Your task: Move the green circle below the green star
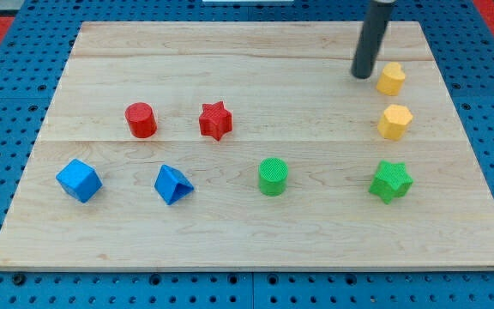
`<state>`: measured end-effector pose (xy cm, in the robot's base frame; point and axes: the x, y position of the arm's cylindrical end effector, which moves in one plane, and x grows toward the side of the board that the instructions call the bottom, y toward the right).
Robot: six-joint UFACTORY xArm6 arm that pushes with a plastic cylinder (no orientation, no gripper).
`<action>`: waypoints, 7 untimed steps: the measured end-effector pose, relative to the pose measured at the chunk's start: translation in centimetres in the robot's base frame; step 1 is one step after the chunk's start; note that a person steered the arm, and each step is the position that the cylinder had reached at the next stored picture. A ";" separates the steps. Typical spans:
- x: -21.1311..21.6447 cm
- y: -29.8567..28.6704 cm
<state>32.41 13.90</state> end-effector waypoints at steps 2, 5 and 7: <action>10.2 -6.8; 19.3 -11.7; 21.4 -17.1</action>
<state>53.85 -3.21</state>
